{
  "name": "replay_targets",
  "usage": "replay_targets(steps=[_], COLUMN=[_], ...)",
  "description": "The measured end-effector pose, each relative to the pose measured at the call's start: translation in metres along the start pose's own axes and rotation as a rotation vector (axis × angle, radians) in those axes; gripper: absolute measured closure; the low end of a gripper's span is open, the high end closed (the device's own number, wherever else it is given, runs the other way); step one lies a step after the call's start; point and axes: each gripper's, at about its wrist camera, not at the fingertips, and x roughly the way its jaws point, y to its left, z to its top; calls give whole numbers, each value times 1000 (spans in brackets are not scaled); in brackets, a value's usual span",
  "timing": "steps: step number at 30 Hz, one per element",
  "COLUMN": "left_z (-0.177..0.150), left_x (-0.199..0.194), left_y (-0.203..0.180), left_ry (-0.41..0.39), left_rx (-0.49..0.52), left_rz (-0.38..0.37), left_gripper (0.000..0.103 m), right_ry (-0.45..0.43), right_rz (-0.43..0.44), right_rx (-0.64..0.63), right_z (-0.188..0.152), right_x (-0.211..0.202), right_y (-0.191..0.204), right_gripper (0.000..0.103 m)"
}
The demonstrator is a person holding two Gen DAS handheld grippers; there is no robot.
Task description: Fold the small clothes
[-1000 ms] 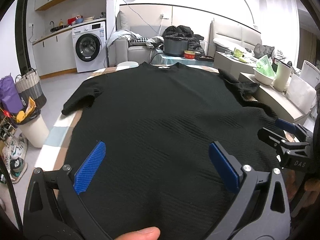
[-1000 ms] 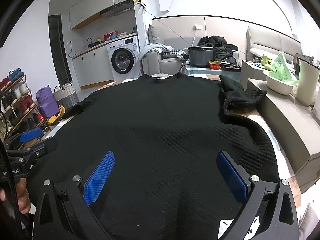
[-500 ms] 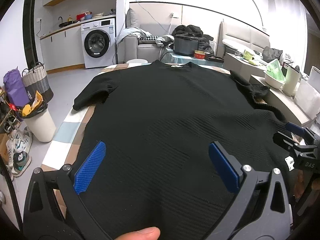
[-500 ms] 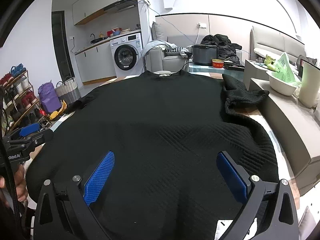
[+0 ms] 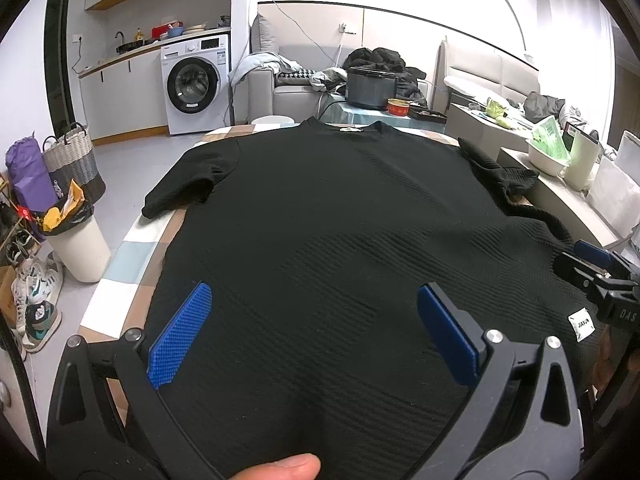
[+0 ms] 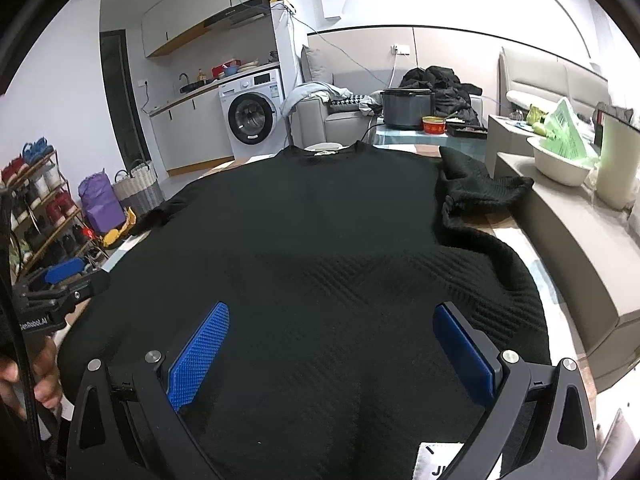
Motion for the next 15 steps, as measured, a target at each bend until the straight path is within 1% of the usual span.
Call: replay_targets(steps=[9, 15], left_z=[-2, -4], left_x=[1, 4], left_y=[-3, -1], left_ry=[4, 6], left_rx=[5, -4], left_rz=[-1, -8], left_gripper=[1, 1], right_ry=[-3, -16], right_rz=[-6, -17], right_rx=[-2, -38], right_z=[-1, -6], right_x=[-1, -3], right_y=[-1, 6], right_gripper=[0, 0])
